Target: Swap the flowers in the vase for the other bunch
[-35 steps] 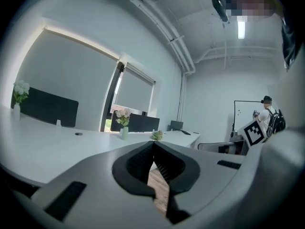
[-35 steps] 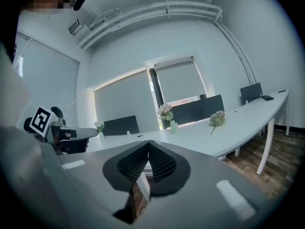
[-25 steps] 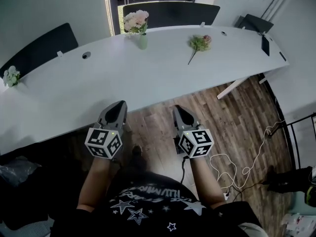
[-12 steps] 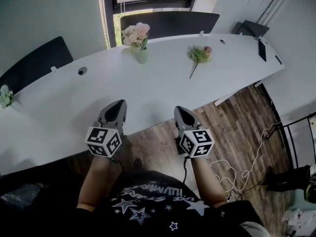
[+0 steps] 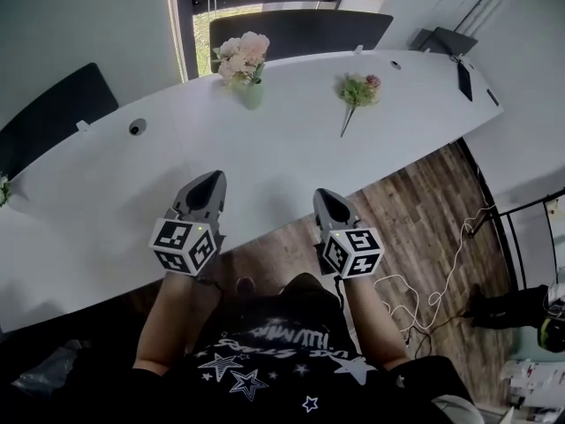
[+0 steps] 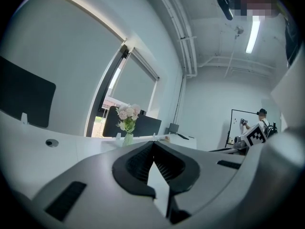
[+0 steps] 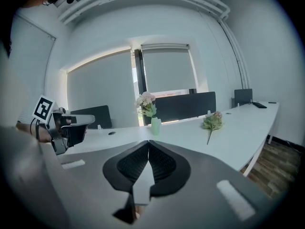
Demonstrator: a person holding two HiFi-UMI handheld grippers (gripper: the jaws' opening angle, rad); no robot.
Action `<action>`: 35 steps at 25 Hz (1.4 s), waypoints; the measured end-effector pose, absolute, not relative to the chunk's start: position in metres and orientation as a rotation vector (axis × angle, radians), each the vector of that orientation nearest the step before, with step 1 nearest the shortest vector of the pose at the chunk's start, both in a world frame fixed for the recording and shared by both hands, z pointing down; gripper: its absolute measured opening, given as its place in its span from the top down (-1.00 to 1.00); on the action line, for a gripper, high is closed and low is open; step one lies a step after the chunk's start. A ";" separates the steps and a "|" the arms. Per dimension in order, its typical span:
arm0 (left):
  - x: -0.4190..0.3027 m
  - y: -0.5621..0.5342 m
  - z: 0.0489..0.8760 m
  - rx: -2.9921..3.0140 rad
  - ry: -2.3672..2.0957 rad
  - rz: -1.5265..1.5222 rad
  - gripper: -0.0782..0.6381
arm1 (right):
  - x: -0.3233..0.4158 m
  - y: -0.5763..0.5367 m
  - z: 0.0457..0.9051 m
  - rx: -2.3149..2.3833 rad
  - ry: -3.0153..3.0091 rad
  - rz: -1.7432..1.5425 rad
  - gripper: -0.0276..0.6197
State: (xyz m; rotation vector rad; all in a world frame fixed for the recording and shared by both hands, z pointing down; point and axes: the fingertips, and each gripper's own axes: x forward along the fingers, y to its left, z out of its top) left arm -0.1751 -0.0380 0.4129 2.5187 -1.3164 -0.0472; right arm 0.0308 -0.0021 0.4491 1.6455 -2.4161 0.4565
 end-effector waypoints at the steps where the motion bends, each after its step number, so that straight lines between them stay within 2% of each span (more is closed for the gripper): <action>1: -0.175 -0.039 0.417 2.512 -1.311 -0.043 0.76 | 0.032 -0.002 0.452 1.642 -2.413 0.463 0.90; 9: -0.170 -0.058 0.426 2.461 -1.353 -0.051 0.76 | 0.035 -0.033 0.465 1.582 -2.439 0.494 0.90; 35: -0.142 -0.182 0.451 2.240 -1.716 0.004 0.76 | 0.010 -0.240 0.463 1.047 -2.709 0.496 0.90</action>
